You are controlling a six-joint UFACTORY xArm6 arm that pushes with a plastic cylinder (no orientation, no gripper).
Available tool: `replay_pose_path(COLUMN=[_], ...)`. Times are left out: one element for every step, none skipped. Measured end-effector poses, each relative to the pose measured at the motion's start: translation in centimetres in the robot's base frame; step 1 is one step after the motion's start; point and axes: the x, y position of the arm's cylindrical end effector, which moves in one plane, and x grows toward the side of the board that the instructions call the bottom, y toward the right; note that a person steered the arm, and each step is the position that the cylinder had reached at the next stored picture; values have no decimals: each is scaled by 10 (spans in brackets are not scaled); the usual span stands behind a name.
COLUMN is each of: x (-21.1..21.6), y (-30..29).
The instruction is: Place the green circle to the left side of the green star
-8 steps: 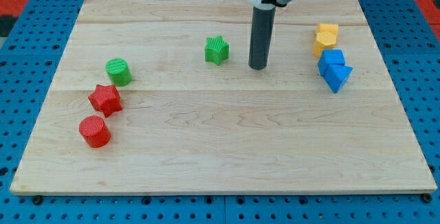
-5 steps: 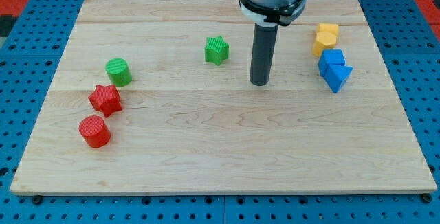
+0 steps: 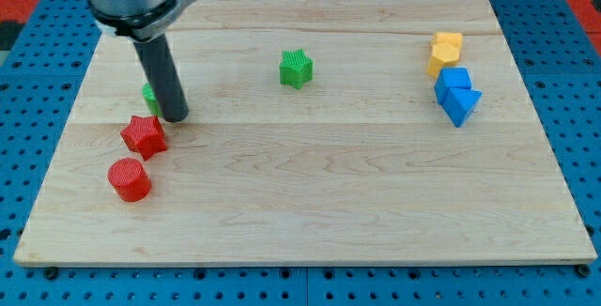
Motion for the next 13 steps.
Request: replay_pose_path(x=[0,-2,-4,-12,-31,-52,-60,-67,-72,-72,-72,-58,-16], y=[-13,-21,-44,-60,-44,-26,-34,-49,-24,13,30,14,45])
